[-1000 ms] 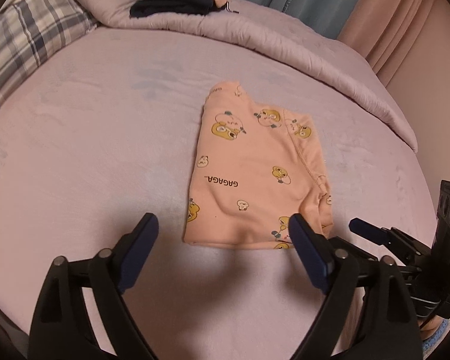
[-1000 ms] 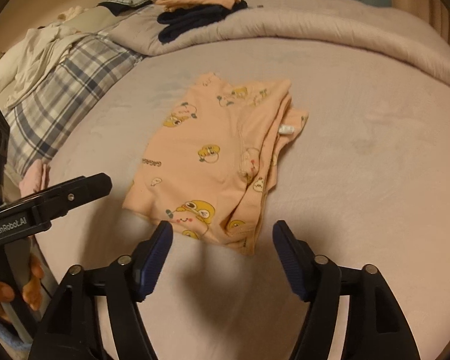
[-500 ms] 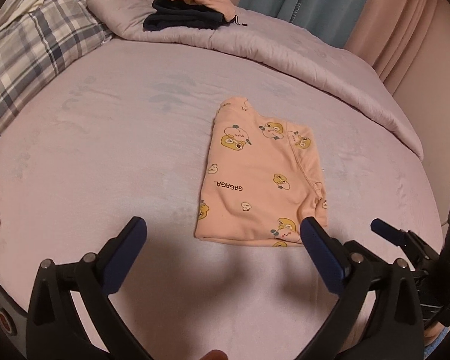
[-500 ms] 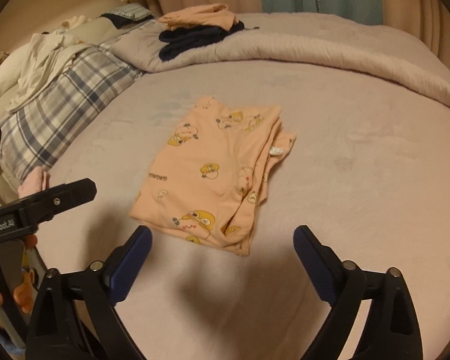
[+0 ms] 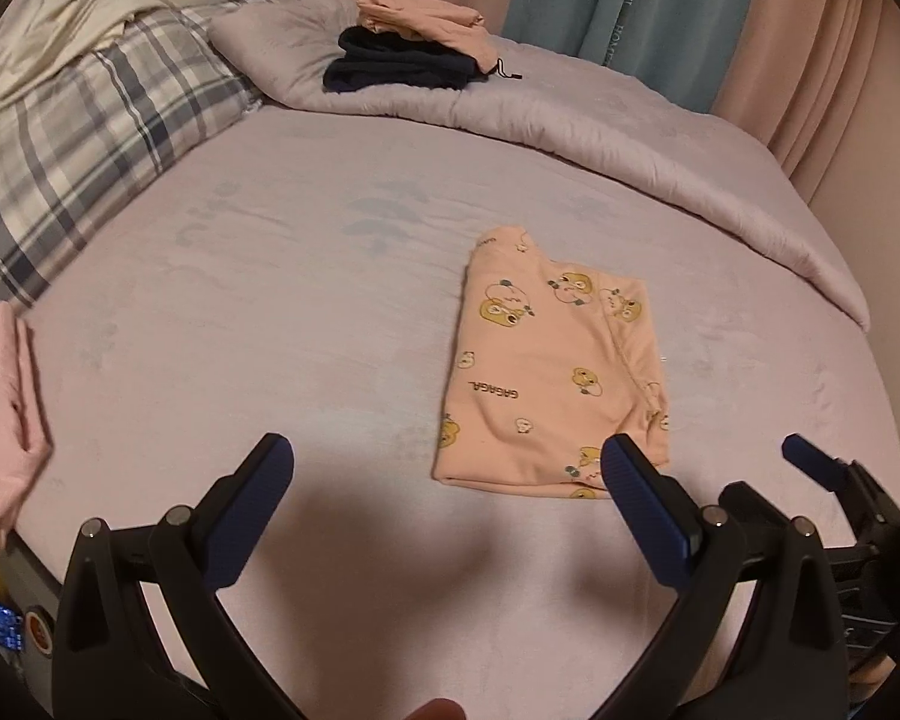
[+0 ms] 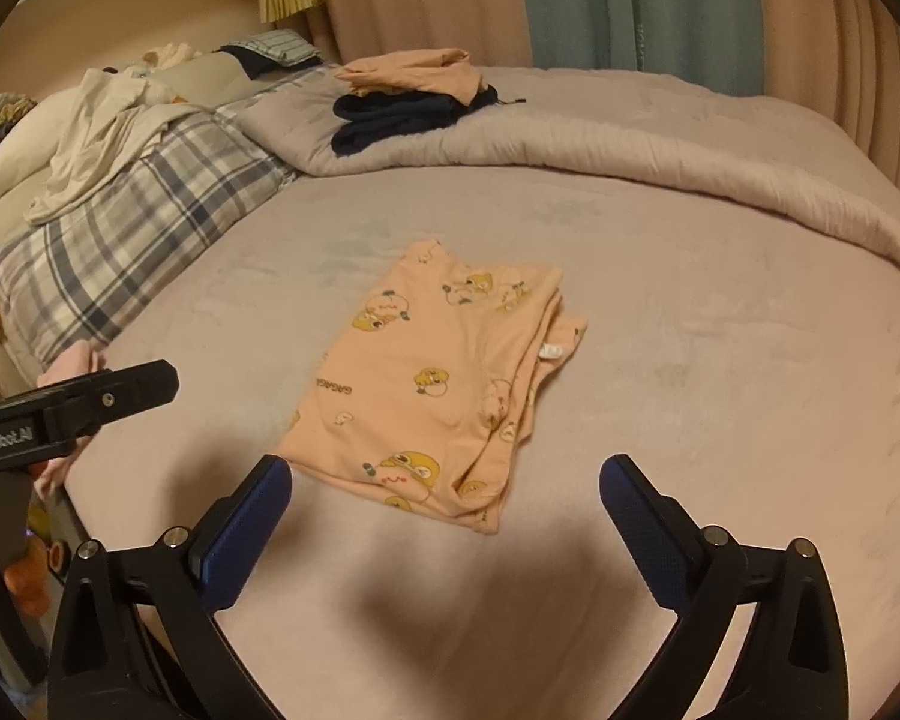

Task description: Fold small clothes

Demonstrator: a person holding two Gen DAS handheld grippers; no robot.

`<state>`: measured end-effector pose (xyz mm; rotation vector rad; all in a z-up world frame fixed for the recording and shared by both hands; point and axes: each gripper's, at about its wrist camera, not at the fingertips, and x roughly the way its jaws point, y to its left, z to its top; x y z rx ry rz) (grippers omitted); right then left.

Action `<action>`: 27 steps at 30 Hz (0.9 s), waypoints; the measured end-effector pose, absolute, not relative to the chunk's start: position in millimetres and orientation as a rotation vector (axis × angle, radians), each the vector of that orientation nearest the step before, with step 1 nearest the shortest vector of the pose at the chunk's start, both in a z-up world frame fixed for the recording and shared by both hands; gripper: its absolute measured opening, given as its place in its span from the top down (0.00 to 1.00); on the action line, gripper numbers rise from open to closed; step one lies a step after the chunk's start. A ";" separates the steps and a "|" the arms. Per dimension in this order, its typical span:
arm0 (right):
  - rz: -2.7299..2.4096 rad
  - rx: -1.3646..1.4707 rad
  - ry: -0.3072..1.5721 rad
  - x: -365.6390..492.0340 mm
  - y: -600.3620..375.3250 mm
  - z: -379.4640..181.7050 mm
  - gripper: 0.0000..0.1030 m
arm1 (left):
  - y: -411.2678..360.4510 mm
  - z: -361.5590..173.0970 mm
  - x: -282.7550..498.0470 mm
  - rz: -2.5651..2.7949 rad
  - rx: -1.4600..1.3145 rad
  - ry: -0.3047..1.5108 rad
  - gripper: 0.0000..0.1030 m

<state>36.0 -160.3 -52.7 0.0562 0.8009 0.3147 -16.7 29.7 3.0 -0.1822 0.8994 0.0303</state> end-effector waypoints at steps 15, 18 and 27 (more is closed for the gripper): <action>0.317 0.038 0.751 32.0 -156.8 -32.1 0.01 | 29.0 12.6 -25.2 0.030 -0.174 0.891 0.01; 0.319 0.038 0.756 32.5 -157.0 -32.7 0.01 | 29.4 12.1 -24.4 0.024 -0.181 0.895 0.01; 0.329 0.042 0.766 33.4 -155.8 -34.1 0.01 | 24.8 7.4 -21.6 0.022 -0.171 0.912 0.01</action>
